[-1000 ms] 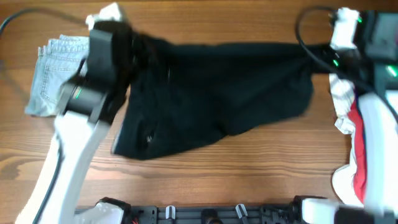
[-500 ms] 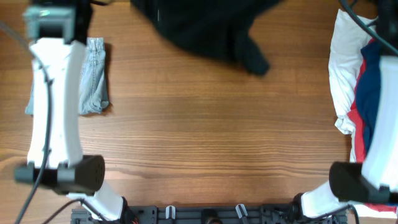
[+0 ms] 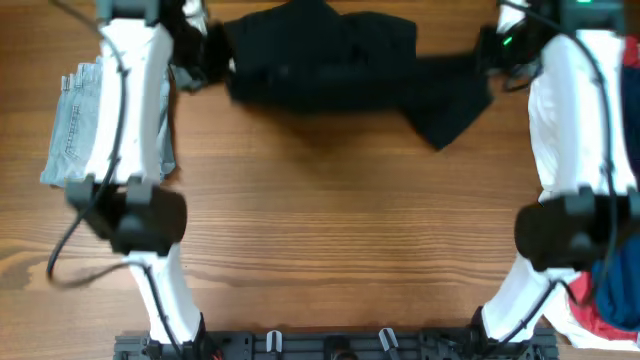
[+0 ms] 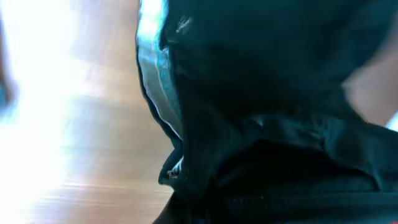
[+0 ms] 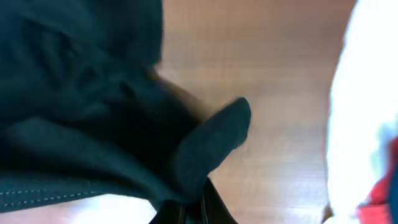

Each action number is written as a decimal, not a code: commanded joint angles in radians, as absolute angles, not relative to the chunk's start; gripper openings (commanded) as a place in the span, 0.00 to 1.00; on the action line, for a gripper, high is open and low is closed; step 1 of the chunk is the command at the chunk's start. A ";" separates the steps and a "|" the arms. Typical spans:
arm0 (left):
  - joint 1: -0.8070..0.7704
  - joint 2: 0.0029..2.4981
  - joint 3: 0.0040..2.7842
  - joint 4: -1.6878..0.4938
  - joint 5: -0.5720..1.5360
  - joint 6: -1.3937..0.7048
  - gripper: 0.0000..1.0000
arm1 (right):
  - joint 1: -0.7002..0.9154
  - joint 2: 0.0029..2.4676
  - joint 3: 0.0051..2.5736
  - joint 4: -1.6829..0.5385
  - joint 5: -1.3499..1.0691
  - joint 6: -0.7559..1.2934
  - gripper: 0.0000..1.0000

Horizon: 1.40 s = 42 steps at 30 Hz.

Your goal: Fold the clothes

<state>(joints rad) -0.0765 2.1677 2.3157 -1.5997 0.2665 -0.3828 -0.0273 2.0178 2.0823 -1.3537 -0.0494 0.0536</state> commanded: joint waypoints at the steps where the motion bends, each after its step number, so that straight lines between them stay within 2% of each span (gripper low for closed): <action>1: -0.036 2.222 2.317 -1.686 0.100 -0.340 0.04 | -0.070 2.009 1.974 -1.355 0.113 0.107 0.04; 5: -0.042 2.224 2.270 -1.685 0.197 -0.289 0.04 | -0.078 2.008 1.919 -1.340 0.173 0.157 0.04; 16: 0.017 2.188 2.270 -1.685 0.159 -0.291 0.04 | -0.083 1.866 2.037 -1.102 0.239 0.119 0.04; 25: 0.005 2.188 2.254 -1.686 0.160 -0.291 0.04 | -0.081 1.872 1.851 -1.247 0.236 0.080 0.04; 33: -0.071 2.184 1.951 -1.686 0.159 -0.282 0.04 | -0.082 1.872 1.542 -1.246 0.236 0.135 0.04; 42: -0.076 2.064 1.631 -1.665 0.002 -0.356 0.04 | -0.082 1.872 1.496 -1.398 0.148 0.141 0.04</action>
